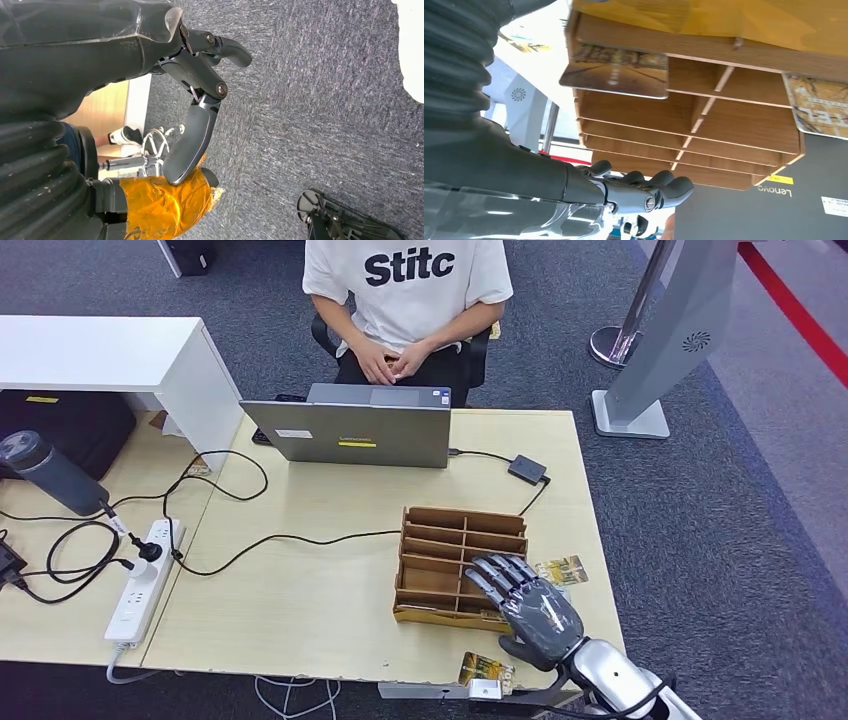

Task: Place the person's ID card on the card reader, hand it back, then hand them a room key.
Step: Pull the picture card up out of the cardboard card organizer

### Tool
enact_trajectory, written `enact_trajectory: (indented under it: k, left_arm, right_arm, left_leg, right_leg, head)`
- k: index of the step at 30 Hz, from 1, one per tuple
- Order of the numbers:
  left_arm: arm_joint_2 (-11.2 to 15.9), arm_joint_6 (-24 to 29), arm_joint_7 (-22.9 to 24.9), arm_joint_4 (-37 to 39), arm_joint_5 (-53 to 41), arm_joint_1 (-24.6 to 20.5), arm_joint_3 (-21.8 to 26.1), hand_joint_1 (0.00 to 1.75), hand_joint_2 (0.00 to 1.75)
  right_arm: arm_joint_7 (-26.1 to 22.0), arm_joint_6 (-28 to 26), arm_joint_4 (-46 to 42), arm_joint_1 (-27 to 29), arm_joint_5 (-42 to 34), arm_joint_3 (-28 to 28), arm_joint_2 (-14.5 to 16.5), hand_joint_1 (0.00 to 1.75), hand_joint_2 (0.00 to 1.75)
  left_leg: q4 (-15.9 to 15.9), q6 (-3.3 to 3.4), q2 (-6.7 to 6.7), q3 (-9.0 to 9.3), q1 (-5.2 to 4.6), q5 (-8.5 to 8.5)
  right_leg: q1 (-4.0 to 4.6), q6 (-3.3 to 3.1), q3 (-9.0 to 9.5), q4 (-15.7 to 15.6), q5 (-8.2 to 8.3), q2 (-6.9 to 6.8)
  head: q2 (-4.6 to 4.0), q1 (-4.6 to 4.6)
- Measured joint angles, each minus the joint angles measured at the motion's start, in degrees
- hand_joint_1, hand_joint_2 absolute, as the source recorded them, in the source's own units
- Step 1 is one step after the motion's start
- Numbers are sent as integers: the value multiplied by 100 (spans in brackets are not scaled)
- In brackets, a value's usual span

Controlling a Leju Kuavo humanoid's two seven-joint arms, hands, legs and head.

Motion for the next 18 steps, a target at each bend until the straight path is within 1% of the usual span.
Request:
enact_trajectory:
  k: [6,18]
  left_arm:
    - [0,-2,5,0,-17,0,1,0,175]
    - [0,-5,9,0,-52,0,11,0,175]
  right_arm:
    - [-176,46,-65,35,-162,-70,-142,0,175]
    - [-464,111,-111,100,-469,-149,-309,0,175]
  left_leg:
    - [0,0,0,1,0,0]
    - [0,0,0,1,0,0]
  right_leg:
    - [0,0,0,0,0,0]
    - [0,0,0,0,0,0]
  head:
    - [0,-1]
    - [0,0]
